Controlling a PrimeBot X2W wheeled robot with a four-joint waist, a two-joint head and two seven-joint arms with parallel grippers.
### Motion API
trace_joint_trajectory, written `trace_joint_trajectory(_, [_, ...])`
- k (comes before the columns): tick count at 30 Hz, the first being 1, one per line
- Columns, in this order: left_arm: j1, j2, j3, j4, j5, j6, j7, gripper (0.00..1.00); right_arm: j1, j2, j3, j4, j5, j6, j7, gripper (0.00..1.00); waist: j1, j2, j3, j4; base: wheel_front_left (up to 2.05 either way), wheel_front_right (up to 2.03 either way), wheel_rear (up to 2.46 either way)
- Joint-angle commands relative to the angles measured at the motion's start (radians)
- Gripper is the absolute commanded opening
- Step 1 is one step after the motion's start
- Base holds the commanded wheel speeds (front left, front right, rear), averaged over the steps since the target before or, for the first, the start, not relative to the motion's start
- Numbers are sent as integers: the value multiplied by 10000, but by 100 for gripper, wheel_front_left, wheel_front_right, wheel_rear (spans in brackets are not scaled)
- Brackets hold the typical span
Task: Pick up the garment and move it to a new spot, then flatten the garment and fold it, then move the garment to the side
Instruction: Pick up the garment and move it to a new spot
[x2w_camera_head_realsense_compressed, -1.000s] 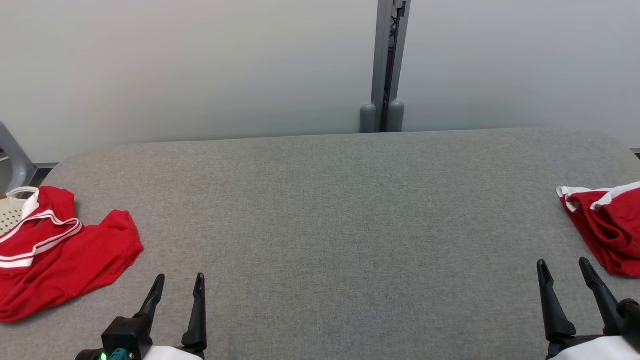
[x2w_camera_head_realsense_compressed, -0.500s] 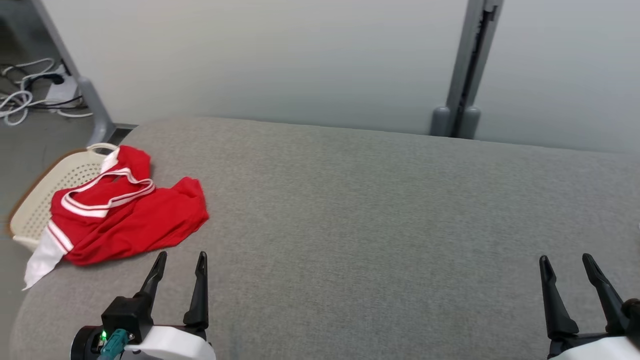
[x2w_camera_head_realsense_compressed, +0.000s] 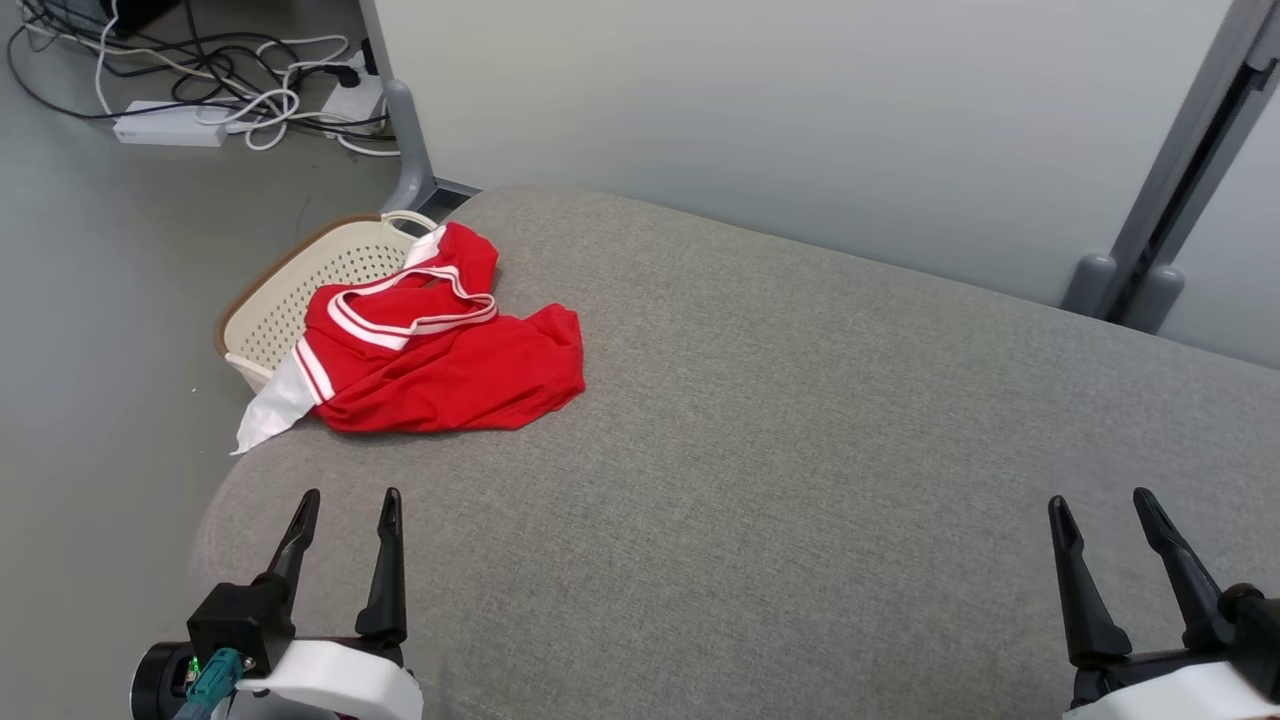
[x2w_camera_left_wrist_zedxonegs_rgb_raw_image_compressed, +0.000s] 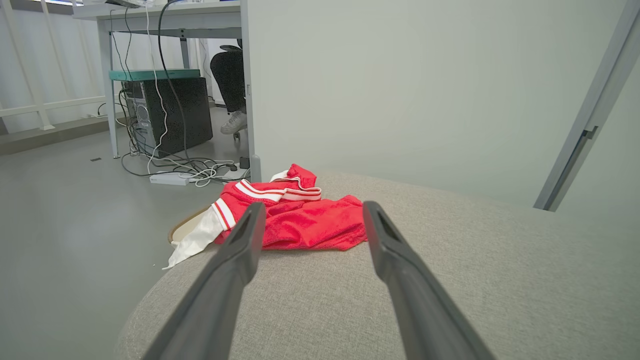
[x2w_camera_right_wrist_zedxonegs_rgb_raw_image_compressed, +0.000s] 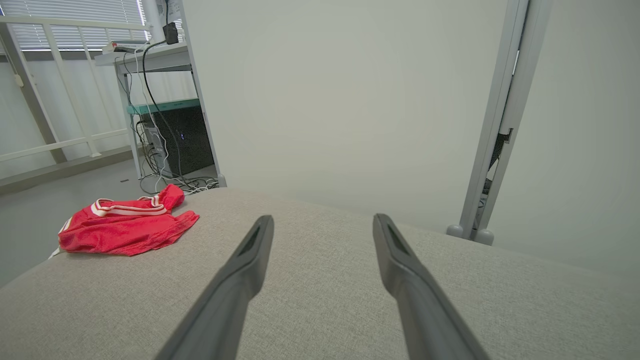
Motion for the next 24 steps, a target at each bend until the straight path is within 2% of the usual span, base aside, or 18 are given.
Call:
trace_joint_trajectory(1, [-34,22,30,10,-54,10,-34,100,-62,-31,-19,-36,-10,4,21,100,0,0,23,190,0,0,0])
trace_joint_trajectory(19, [-123,-29,47,81,-131,65,-115,100,-33,-28,43,-83,-89,4,88,100,0,0,49,226,0,0,0])
trace_joint_trajectory(24, [-531,-147,104,159,-117,106,-149,100,-168,-88,103,-404,-242,4,327,100,0,0,346,86,0,0,0])
